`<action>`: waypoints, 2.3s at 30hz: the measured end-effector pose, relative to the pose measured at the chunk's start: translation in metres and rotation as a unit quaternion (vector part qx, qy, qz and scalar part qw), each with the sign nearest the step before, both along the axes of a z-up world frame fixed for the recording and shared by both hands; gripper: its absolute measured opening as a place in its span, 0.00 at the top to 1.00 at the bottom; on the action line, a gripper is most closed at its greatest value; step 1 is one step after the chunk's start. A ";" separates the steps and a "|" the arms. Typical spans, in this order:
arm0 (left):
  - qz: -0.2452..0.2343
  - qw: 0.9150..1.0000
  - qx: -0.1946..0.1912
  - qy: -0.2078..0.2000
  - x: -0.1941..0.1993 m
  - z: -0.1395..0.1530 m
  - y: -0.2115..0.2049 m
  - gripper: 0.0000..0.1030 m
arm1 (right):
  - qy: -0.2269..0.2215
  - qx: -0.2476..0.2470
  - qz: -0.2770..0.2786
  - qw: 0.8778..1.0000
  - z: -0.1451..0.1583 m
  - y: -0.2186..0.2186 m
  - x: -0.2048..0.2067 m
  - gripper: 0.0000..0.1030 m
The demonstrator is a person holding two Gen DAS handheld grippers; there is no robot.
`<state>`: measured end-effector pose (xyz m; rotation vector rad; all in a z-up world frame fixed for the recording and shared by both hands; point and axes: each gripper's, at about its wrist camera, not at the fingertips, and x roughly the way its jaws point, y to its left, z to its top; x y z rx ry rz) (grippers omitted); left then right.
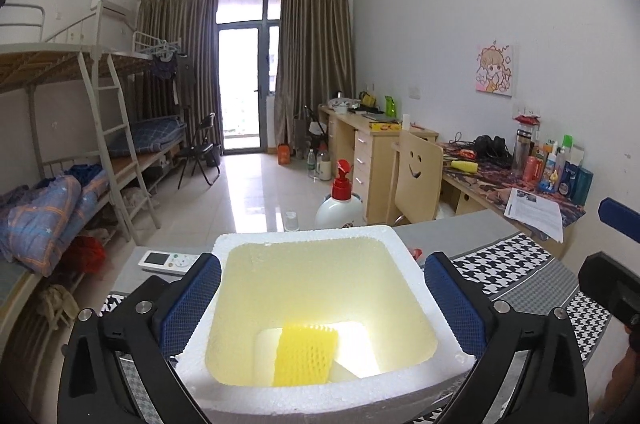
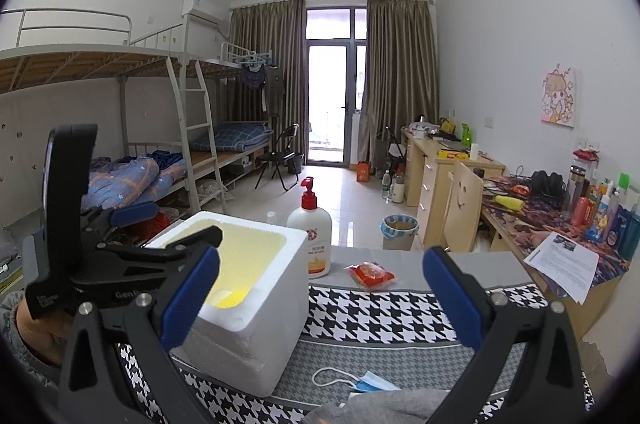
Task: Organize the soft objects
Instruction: 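Lower the yellow net into the foam box and open the left gripper, then withdraw both grippers from the box back toward the grey cloth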
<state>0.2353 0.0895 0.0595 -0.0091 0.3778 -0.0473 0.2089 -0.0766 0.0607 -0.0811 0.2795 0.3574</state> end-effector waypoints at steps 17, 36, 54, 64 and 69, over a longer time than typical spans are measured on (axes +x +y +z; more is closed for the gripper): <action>0.010 0.999 0.010 -0.032 -0.063 0.020 -0.011 0.01 | -0.015 0.006 -0.001 1.000 0.006 -0.012 -0.041 0.00; 0.020 0.997 0.007 -0.072 -0.144 0.028 -0.023 0.01 | -0.041 0.009 0.005 0.999 0.008 -0.024 -0.107 0.00; 0.017 0.997 0.006 -0.080 -0.189 0.002 -0.034 0.01 | -0.057 0.011 -0.001 0.998 -0.018 -0.039 -0.147 0.00; 0.017 0.997 -0.009 -0.079 -0.203 -0.036 -0.035 0.01 | -0.033 0.020 -0.012 0.999 -0.050 -0.053 -0.147 0.00; 0.019 0.997 -0.005 -0.080 -0.208 -0.051 -0.039 0.01 | -0.032 0.016 -0.015 0.999 -0.065 -0.056 -0.155 0.00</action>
